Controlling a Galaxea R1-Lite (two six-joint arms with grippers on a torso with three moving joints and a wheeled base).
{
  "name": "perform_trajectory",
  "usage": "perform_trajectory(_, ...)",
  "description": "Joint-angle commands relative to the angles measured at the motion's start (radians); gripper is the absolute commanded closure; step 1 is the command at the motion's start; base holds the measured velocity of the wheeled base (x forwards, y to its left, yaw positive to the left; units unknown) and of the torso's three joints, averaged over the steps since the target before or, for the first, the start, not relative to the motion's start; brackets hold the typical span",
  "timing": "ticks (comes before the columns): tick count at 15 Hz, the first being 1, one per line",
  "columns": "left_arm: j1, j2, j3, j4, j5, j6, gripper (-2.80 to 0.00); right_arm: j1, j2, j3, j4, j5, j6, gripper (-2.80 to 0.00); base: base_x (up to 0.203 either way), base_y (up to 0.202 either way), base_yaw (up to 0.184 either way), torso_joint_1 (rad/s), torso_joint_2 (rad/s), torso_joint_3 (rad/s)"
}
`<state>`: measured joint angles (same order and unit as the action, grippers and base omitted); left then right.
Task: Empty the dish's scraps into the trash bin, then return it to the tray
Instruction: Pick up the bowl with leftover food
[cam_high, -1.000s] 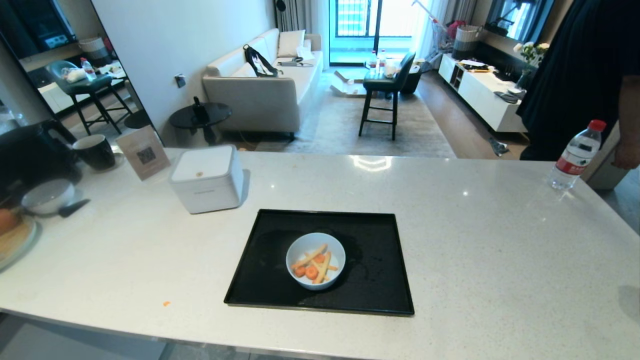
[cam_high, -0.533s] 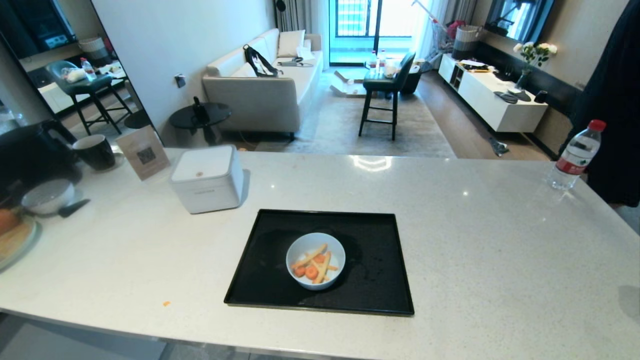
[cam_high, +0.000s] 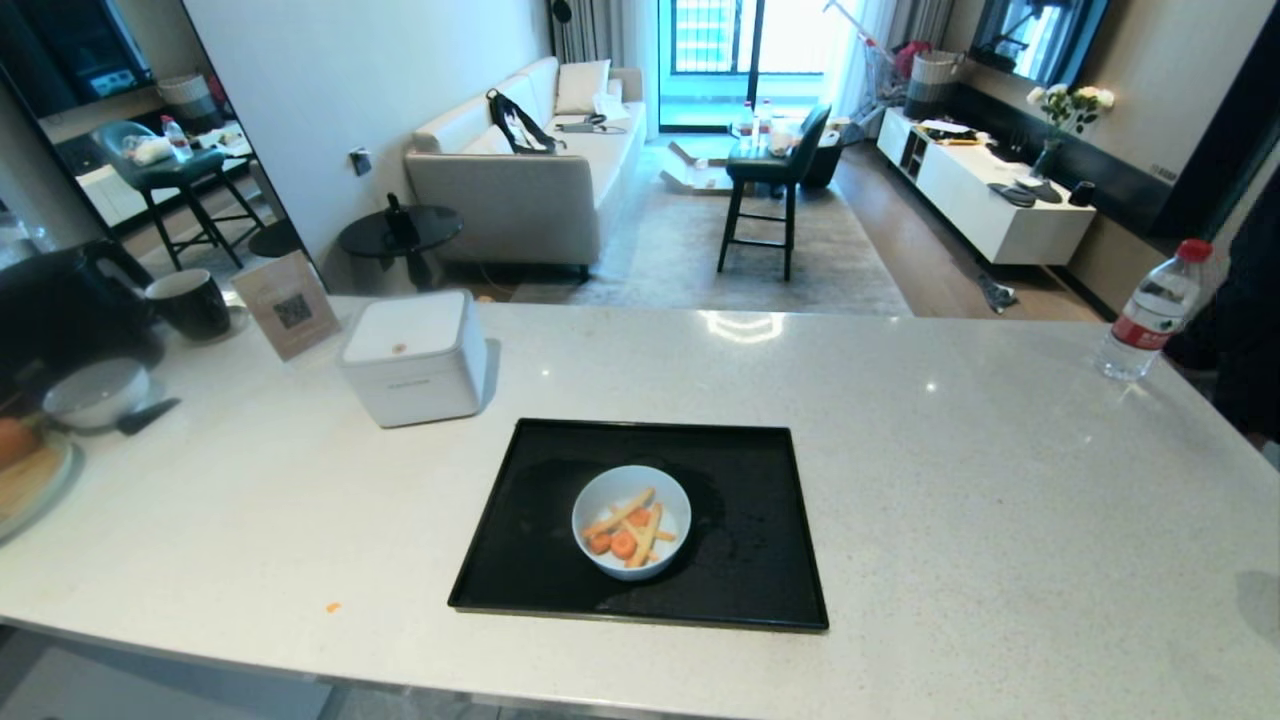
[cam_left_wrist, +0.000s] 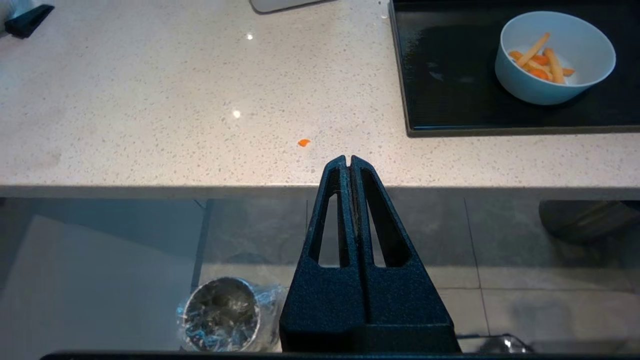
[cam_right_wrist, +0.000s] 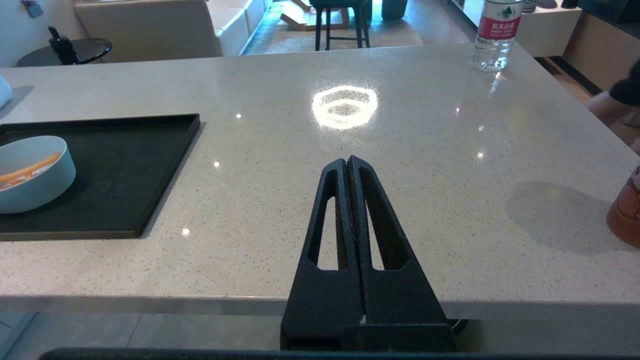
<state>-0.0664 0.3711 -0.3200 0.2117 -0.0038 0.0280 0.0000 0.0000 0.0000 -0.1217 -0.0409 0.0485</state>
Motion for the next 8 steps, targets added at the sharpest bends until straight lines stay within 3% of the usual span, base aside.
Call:
perform_trajectory(1,-0.016,0.145,-0.057,0.001,-0.001,0.022,0.0,0.0,0.0,0.0,-0.001,-0.001,0.001,0.0,0.0,0.0,0.0,0.0,0.0,0.0)
perform_trajectory(3,-0.048,0.275,-0.15,0.001,-0.005,0.062,0.0,0.0,0.0,0.0,-0.001,-0.001,0.001,0.0,0.0,0.0,0.0,0.0,0.0,0.0)
perform_trajectory(6,-0.172,0.491,-0.271,0.0,-0.036,0.091,0.0,0.0,0.0,0.0,-0.001,-0.001,-0.001,0.0,0.0,0.0,0.0,0.0,0.0,0.0)
perform_trajectory(8,-0.216,0.6,-0.346,-0.024,-0.046,0.101,0.0,0.0,0.0,0.0,-0.001,-0.001,0.001,0.0,0.0,0.0,0.0,0.0,0.0,0.0)
